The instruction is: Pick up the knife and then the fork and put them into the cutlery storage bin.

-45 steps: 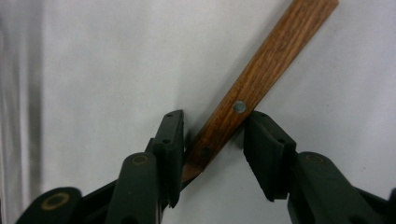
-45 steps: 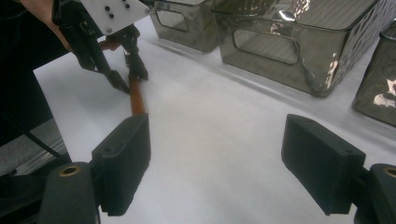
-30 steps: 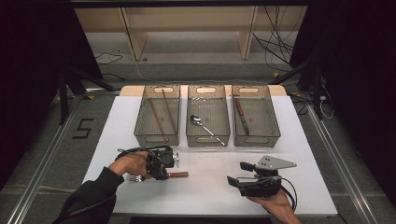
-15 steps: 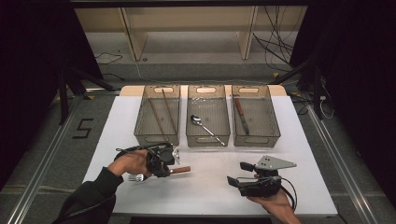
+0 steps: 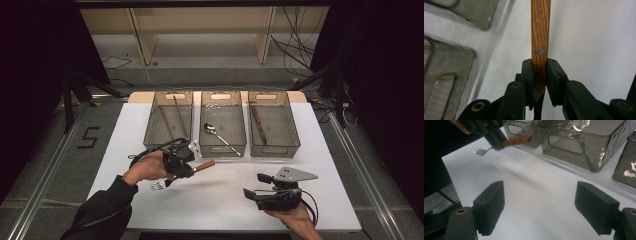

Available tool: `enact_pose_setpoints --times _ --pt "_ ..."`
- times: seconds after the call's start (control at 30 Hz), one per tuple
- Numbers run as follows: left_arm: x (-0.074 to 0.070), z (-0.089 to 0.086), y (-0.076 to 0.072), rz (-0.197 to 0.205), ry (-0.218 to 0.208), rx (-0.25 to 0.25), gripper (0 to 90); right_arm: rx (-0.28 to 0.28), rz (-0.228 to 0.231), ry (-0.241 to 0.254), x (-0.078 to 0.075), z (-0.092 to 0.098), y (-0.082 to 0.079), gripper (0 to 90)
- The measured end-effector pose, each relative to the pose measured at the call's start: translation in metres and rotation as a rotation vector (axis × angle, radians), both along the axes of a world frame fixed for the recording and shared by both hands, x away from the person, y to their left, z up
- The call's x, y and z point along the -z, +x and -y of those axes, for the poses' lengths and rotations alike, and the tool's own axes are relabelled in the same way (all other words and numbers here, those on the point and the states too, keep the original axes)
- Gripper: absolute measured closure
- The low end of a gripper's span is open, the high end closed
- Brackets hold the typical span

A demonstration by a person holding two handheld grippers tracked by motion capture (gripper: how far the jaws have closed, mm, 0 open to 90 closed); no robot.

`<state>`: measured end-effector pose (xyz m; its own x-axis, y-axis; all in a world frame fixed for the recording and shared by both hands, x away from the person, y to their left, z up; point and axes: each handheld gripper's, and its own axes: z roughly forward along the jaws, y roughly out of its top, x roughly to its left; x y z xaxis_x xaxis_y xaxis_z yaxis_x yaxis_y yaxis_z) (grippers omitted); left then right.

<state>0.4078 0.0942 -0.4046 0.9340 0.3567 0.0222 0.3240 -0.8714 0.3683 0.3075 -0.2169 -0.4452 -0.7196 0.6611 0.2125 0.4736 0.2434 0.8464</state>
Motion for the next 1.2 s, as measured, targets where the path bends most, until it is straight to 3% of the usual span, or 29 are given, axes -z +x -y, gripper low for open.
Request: enact_pose_setpoints --times 0.3,0.5,0.6,0.9,1.2 --pt "-0.025 0.019 0.012 0.037 -0.162 -0.067 76.7 0.000 0.003 0.002 0.000 0.000 0.000 24.7" --pt "-0.043 0.037 0.023 0.072 -0.243 -0.097 76.7 0.001 0.006 0.002 0.000 0.001 0.000 24.7" --pt "-0.050 0.046 0.030 0.062 -0.289 -0.118 76.7 0.000 0.008 0.005 0.000 0.002 0.000 24.7" --pt "-0.063 0.070 0.050 0.072 -0.383 -0.160 76.7 0.003 0.015 0.011 -0.001 0.003 0.000 24.7" --pt "-0.076 0.093 0.067 0.074 -0.435 -0.187 76.7 -0.004 0.018 0.011 -0.001 0.002 -0.001 24.6"
